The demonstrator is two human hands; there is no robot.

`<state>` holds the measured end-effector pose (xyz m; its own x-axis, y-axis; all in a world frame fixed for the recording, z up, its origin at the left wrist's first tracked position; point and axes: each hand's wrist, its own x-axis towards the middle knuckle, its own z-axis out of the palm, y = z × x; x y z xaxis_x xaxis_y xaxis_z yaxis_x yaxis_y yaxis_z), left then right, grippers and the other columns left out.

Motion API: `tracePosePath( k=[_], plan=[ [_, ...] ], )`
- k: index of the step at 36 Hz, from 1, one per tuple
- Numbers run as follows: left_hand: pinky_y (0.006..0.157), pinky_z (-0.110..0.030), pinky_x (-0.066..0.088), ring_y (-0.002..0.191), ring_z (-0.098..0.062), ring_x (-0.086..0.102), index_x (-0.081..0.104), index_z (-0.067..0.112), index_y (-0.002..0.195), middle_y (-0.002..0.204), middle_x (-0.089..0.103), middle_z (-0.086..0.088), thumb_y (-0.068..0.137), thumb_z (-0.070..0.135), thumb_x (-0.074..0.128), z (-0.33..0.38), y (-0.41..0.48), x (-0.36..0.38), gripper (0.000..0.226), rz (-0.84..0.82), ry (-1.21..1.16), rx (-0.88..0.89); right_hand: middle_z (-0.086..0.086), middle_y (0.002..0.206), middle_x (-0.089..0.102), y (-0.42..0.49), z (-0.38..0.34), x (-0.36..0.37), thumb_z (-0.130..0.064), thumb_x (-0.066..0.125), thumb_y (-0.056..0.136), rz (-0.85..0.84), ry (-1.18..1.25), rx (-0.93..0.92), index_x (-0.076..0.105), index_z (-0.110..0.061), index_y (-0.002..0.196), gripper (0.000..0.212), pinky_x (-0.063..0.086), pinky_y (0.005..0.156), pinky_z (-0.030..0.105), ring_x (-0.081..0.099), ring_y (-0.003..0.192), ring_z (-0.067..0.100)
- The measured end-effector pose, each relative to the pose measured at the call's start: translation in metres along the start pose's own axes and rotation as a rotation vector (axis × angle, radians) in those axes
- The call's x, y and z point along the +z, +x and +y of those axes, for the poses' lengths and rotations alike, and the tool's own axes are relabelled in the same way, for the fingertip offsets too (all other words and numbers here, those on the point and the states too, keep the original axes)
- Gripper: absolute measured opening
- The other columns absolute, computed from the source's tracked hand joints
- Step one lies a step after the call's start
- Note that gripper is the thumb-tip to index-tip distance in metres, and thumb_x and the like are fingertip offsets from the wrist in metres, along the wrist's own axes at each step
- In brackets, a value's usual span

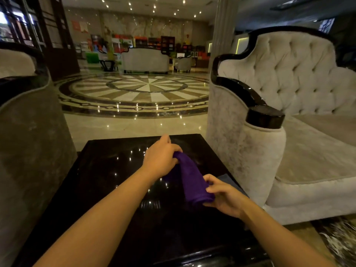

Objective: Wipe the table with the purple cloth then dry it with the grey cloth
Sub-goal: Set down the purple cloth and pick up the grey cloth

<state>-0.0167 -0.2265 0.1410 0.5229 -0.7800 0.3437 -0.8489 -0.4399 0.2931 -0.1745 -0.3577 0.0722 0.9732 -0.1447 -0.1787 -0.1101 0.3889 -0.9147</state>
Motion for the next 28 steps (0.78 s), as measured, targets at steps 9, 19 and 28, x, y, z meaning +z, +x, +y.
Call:
tracePosePath(
  k=[9, 19, 28],
  plan=[
    [0.063, -0.034, 0.051, 0.077, -0.022, 0.062, 0.054, 0.019, 0.097, 0.093, 0.062, -0.009, 0.087, 0.014, 0.046, 0.004, 0.033, 0.039, 0.014, -0.177, -0.709, -0.452, 0.009, 0.095, 0.057, 0.034, -0.039, -0.032, 0.014, 0.037, 0.082, 0.345, -0.181, -0.145, 0.059, -0.015, 0.081, 0.037, 0.055, 0.046, 0.026, 0.057, 0.073, 0.019],
    [0.099, -0.038, 0.047, 0.113, -0.024, 0.053, 0.048, 0.016, 0.126, 0.13, 0.051, -0.012, 0.08, -0.003, 0.061, 0.02, 0.086, 0.104, 0.051, -0.026, -0.795, -0.29, 0.017, 0.144, 0.033, 0.074, -0.025, -0.074, 0.012, 0.047, 0.085, 0.654, -1.007, -0.25, 0.041, 0.004, 0.131, 0.047, 0.026, 0.107, 0.019, 0.036, 0.132, 0.026],
    [0.118, -0.041, 0.018, 0.143, -0.03, 0.012, 0.018, 0.022, 0.145, 0.156, -0.017, -0.011, 0.097, 0.02, 0.035, 0.006, 0.096, 0.175, 0.051, -0.235, -0.261, -0.215, 0.013, 0.153, 0.02, 0.086, 0.01, -0.102, -0.02, 0.026, 0.098, 0.605, -1.477, 0.102, 0.03, -0.008, 0.139, 0.043, 0.014, 0.115, 0.043, 0.011, 0.142, 0.028]
  ],
)
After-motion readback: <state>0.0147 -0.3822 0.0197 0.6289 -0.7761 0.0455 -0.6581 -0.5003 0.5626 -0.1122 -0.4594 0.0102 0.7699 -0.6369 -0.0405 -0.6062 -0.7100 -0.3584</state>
